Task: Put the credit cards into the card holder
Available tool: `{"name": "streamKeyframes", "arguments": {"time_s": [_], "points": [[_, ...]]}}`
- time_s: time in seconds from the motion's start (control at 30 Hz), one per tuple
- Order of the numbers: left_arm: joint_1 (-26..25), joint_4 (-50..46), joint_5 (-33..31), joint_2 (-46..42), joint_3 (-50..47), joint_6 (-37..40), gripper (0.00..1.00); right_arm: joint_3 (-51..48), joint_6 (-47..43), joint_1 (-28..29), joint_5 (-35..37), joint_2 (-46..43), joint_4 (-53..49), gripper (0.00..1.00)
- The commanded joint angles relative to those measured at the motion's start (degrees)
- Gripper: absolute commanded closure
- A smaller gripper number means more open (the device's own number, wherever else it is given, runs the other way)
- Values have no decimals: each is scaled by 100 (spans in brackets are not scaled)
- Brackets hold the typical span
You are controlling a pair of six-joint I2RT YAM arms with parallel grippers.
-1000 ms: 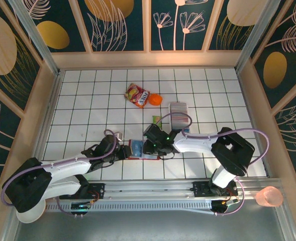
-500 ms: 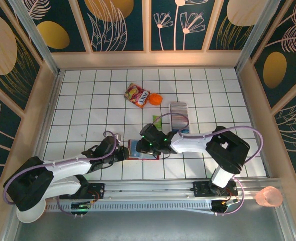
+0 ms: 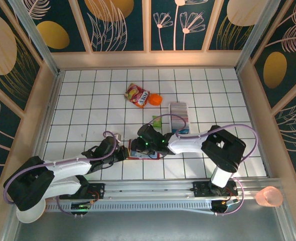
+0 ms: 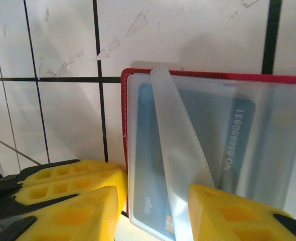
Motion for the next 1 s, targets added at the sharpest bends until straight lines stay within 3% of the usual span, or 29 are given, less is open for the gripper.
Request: {"name": "streamKeyframes", "arguments": {"time_s": [0.0, 0.13, 0.3, 0.63, 0.8, 0.97], "points": [[-37, -209, -19, -221, -76, -51, 94, 106, 164, 73, -86, 139, 428, 59], [-38, -638, -502, -857, -157, -178, 84, 163, 190, 100, -95, 181, 671, 60], [-36, -710, -662, -1454, -425, -551, 83, 228, 211, 134, -106, 219, 1131, 59], [-41, -2328, -1835, -3051, -301, -814, 70, 951, 108, 61, -681, 850, 2061, 59], [-43, -2752, -2053, -3388, -122, -892, 61, 1950, -775, -78, -693, 872, 1326, 57], [-43, -2800, -2101, -3412, 16, -814, 50, 2440, -1701, -422, -574, 317, 507, 52]]}}
